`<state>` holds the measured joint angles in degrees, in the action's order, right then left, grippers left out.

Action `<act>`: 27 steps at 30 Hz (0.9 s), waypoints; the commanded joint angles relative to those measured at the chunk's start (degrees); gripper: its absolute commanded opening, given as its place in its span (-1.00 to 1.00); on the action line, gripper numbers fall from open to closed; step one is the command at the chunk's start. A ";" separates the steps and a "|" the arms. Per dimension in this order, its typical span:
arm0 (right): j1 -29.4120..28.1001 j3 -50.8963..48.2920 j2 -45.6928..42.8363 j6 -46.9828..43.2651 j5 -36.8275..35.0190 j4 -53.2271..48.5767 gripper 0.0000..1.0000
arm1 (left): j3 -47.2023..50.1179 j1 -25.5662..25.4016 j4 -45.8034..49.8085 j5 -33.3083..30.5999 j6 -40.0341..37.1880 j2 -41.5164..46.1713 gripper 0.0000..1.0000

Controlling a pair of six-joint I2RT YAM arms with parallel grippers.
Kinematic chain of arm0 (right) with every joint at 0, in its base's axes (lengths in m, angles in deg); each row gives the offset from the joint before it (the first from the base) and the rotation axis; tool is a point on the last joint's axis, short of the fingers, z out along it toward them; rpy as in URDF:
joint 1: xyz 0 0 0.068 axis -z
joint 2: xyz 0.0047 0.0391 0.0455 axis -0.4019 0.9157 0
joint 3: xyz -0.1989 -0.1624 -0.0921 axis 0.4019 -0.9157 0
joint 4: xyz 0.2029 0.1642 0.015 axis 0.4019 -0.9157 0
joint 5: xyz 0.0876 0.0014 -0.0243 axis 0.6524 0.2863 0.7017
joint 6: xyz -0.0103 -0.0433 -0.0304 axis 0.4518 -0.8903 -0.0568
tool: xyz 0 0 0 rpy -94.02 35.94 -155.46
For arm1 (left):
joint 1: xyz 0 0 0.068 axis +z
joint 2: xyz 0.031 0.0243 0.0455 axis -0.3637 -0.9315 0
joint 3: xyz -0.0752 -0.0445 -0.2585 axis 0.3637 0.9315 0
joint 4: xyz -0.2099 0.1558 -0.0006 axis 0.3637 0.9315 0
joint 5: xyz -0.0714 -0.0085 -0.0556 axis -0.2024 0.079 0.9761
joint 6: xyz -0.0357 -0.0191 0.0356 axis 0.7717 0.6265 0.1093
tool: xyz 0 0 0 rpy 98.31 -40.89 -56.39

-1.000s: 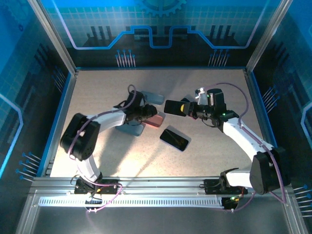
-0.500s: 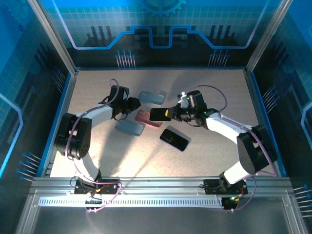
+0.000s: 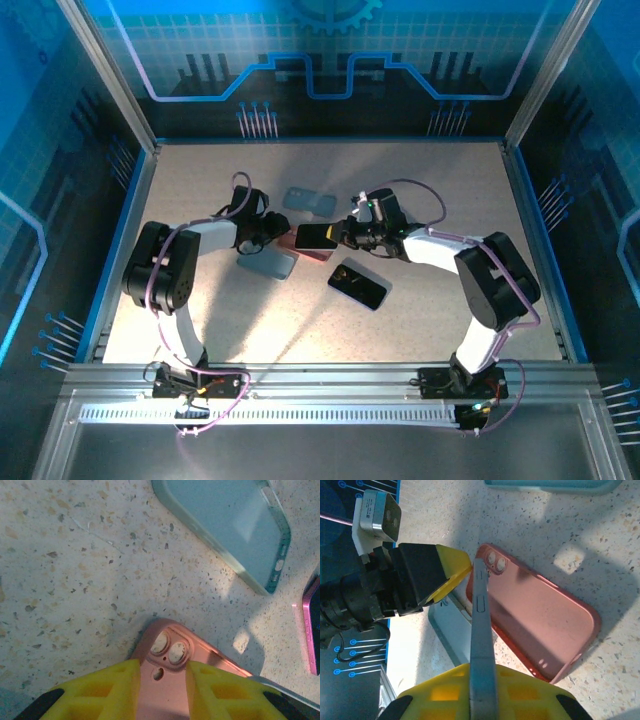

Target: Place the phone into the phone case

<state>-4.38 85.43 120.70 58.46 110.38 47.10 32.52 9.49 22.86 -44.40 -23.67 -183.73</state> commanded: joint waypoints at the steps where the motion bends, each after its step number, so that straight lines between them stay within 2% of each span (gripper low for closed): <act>1: -0.16 2.07 0.93 1.50 1.91 5.00 -1.00 | 2.28 0.30 -1.72 1.87 0.50 -0.33 -0.38; 15: 1.49 1.57 3.70 3.40 4.67 5.25 -1.00 | 8.27 -0.47 -6.88 5.95 6.52 3.36 -0.39; 27: 2.45 2.35 6.02 3.58 6.06 5.36 -1.00 | 7.16 -0.25 -3.19 3.17 4.03 6.36 -0.37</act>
<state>-2.78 85.76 125.60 61.84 114.55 51.18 40.33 9.31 17.09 -40.51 -18.23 -178.66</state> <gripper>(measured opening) 0.130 0.314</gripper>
